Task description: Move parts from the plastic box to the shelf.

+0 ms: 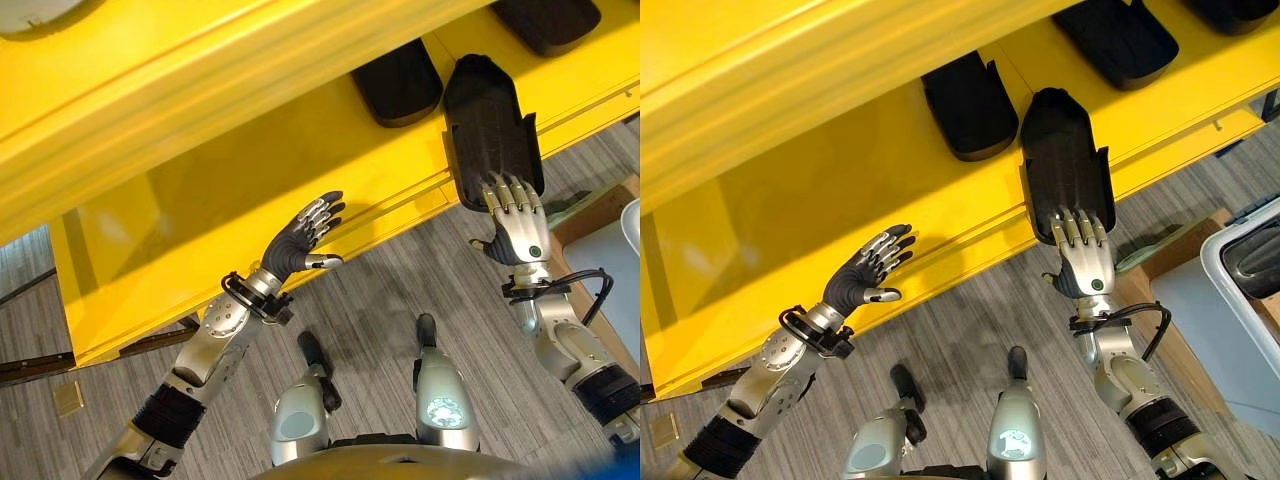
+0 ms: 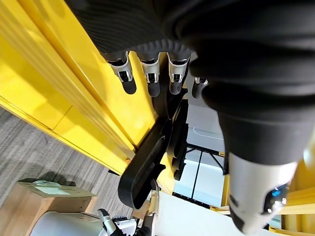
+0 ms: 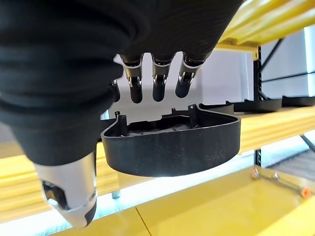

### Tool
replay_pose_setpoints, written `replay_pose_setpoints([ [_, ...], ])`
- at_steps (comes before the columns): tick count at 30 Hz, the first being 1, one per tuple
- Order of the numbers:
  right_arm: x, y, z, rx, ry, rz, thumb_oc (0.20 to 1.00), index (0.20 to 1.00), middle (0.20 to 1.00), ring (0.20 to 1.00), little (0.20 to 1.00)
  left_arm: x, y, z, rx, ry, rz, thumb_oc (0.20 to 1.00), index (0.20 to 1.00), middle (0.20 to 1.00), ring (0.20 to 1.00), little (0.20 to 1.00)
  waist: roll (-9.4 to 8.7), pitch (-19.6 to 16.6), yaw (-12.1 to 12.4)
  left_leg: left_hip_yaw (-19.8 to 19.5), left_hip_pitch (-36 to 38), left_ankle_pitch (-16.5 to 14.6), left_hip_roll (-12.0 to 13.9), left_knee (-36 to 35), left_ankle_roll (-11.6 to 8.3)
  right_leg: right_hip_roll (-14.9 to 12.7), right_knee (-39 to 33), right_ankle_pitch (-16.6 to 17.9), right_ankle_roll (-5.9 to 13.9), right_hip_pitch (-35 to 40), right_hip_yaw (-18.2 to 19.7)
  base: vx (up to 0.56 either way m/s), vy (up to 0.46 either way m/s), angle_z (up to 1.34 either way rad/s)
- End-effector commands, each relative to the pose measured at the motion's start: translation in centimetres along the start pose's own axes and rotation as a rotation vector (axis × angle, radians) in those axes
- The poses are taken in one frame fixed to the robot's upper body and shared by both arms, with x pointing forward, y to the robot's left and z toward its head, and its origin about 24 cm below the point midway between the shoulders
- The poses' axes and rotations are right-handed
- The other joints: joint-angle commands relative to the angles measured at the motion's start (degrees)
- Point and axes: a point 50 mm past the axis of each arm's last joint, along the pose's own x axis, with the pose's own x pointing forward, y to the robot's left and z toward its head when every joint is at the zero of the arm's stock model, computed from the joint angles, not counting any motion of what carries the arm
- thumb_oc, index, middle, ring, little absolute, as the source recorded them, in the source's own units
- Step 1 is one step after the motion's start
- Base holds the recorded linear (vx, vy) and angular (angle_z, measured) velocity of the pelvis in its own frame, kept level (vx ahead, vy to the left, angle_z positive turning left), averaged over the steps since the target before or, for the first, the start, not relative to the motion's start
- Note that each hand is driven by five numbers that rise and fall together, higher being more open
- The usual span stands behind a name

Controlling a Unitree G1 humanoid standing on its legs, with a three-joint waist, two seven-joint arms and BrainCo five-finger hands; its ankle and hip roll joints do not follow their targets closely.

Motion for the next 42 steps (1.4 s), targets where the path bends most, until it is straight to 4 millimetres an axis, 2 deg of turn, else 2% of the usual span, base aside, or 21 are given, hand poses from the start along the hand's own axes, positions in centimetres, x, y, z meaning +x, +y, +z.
replay_pose_setpoints([
  [1, 1.0, -1.4, 0.2, -0.058, -0.035, -0.145, 1.0, 1.0, 1.0, 1.0, 1.0, 0.3, -0.7, 1.8, 0.023, -0.089, -0.048, 1.0, 1.0, 1.0, 1.0, 1.0, -1.46, -1.64, 0.22, -3.21, -2.64, -9.3, 0.2, 11.47, 2.09, -0.67, 8.16, -5.84, -0.99, -1.81, -6.05, 0.0, 0.0, 0.0],
  [7, 1.3, -1.7, -0.5, -0.115, -0.04, -0.167, 1.0, 1.0, 1.0, 1.0, 1.0, 0.3, -0.7, 1.9, 0.021, -0.085, -0.055, 1.0, 1.0, 1.0, 1.0, 1.0, -1.11, -0.57, 0.34, -3.29, -4.12, -9.66, 0.63, 13.19, 1.96, -1.21, 10.34, -6.53, -1.2, -3.34, -6.31, 0.0, -0.031, 0.01],
  [12, 2.6, -2.2, -0.7, -0.195, -0.059, -0.234, 1.0, 1.0, 1.0, 1.0, 1.0, 1.0, -0.6, 2.2, 0.039, -0.093, -0.05, 1.0, 1.0, 1.0, 1.0, 1.0, -0.48, 1.74, 0.68, -3.77, -7.94, -9.99, 1.24, 16.13, 1.86, -1.75, 14.94, -7.84, -1.68, -7.68, -6.38, -0.05, -0.066, 0.04],
  [15, 4.2, -3.6, -1.0, -0.261, -0.065, -0.36, 1.0, 1.0, 1.0, 1.0, 1.0, 1.5, -0.7, 2.6, 0.053, -0.108, -0.044, 1.0, 1.0, 1.0, 1.0, 1.0, 0.07, 2.61, 1.16, -3.92, -12.7, -10.49, 1.52, 19.1, 1.87, -2.09, 19.7, -9.3, -2.1, -12.95, -6.52, -0.09, -0.1, 0.02],
  [16, 6.1, -4.9, -1.0, -0.296, -0.088, -0.431, 0.391, 0.391, 0.391, 0.391, 0.391, 2.1, -0.8, 2.9, 0.064, -0.116, -0.045, 1.0, 1.0, 1.0, 1.0, 1.0, 0.42, 2.61, 1.74, -4.27, -16.43, -10.87, 1.72, 21.9, 1.91, -2.45, 23.49, -10.4, -2.42, -16.97, -6.49, -0.13, -0.198, 0.14],
  [17, 8.7, -6.8, -1.4, -0.34, -0.117, -0.48, 0.2, 0.2, 0.2, 0.2, 0.2, 2.9, -0.8, 3.1, 0.067, -0.121, -0.05, 1.0, 1.0, 1.0, 1.0, 1.0, 0.85, 2.61, 2.58, -4.59, -20.19, -11.37, 2.07, 25.36, 1.81, -2.9, 27.37, -11.9, -2.97, -20.63, -6.78, -0.15, -0.228, 0.25],
  [19, 12.3, -9.5, -2.9, -0.395, -0.107, -0.53, 0.2, 0.2, 0.2, 0.2, 0.2, 3.7, -0.4, 3.8, 0.098, -0.138, -0.069, 1.0, 1.0, 1.0, 1.0, 1.0, 1.68, 2.61, 4.57, -5.72, -25.82, -13.39, 2.49, 30.45, 2.12, -4.2, 32.62, -13.68, -4.1, -25.59, -7.32, -0.12, -0.208, 0.09],
  [22, 16.2, -13.0, -3.4, -0.556, -0.101, -0.609, 0.2, 0.2, 0.2, 0.2, 0.2, 4.6, 0.4, 4.4, 0.06, -0.151, -0.09, 1.0, 1.0, 1.0, 1.0, 1.0, 3.15, 2.61, 6.8, -6.55, -32.03, -14.1, 2.94, 34.34, 2.16, -5.9, 37.46, -14.88, -4.93, -31.66, -8.05, -0.07, -0.131, 0.12],
  [24, 16.9, -14.1, -4.0, -0.607, -0.076, -0.65, 0.2, 0.2, 0.2, 0.2, 0.2, 4.6, 0.4, 4.7, 0.083, -0.163, -0.108, 1.0, 1.0, 1.0, 1.0, 1.0, 3.86, 2.61, 7.72, -7.24, -34.97, -14.17, 2.98, 34.86, 2.09, -6.51, 38.54, -14.95, -5.24, -34.26, -8.07, -0.05, -0.075, 0.03],
  [25, 17.4, -15.5, -4.5, -0.64, -0.052, -0.667, 0.2, 0.2, 0.2, 0.2, 0.2, 4.4, 0.7, 4.8, 0.061, -0.16, -0.115, 1.0, 1.0, 1.0, 1.0, 1.0, 4.33, 2.61, 8.1, -7.51, -36.32, -14.19, 2.91, 35.15, 2.03, -6.69, 39.1, -14.91, -5.36, -35.61, -8.12, -0.03, -0.045, -0.21],
  [29, 17.9, -18.1, -5.9, -0.754, -0.025, -0.684, 0.2, 0.2, 0.2, 0.2, 0.2, 3.2, 1.4, 5.1, 0.044, -0.164, -0.14, 1.0, 1.0, 1.0, 1.0, 1.0, 5.29, 2.61, 9.07, -7.86, -37.73, -13.36, 2.57, 34.28, 1.56, -7.16, 39.09, -14.74, -5.56, -36.92, -8.54, -0.01, -0.011, -0.11],
  [34, 17.5, -18.6, -6.7, -0.789, -0.02, -0.664, 0.2, 0.2, 0.2, 0.2, 0.2, 2.0, 1.3, 4.7, 0.057, -0.162, -0.15, 1.0, 1.0, 1.0, 1.0, 1.0, 4.96, 2.61, 9.41, -7.32, -35.76, -12.63, 2.8, 32.47, 1.09, -7.24, 37.8, -14.56, -5.4, -35.0, -9.34, 0.01, -0.004, 0.09],
  [38, 16.9, -18.2, -6.6, -0.738, -0.065, -0.661, 0.2, 0.2, 0.2, 0.2, 0.2, 1.4, 1.1, 4.4, 0.037, -0.157, -0.151, 1.0, 1.0, 1.0, 1.0, 1.0, 4.11, 2.61, 9.01, -6.75, -32.6, -12.39, 3.01, 30.93, 0.93, -6.9, 36.53, -14.52, -5.07, -32.12, -9.66, 0.04, 0.014, 0.04],
  [41, 15.6, -17.1, -5.6, -0.621, -0.118, -0.674, 0.2, 0.2, 0.2, 0.2, 0.2, 0.8, 0.7, 3.9, 0.026, -0.147, -0.147, 1.0, 1.0, 1.0, 1.0, 1.0, 3.13, 2.61, 8.16, -6.22, -29.72, -12.11, 3.11, 29.22, 0.86, -6.21, 35.49, -14.45, -4.69, -29.69, -9.54, 0.03, 0.054, -0.02],
  [42, 14.3, -16.0, -4.9, -0.546, -0.144, -0.683, 0.2, 0.2, 0.2, 0.2, 0.2, 0.5, 0.5, 3.6, 0.028, -0.141, -0.138, 1.0, 1.0, 1.0, 1.0, 1.0, 2.54, 2.61, 7.34, -5.91, -28.27, -12.21, 3.2, 28.64, 0.98, -5.79, 35.18, -14.51, -4.57, -28.57, -9.3, 0.02, 0.048, 0.02],
])
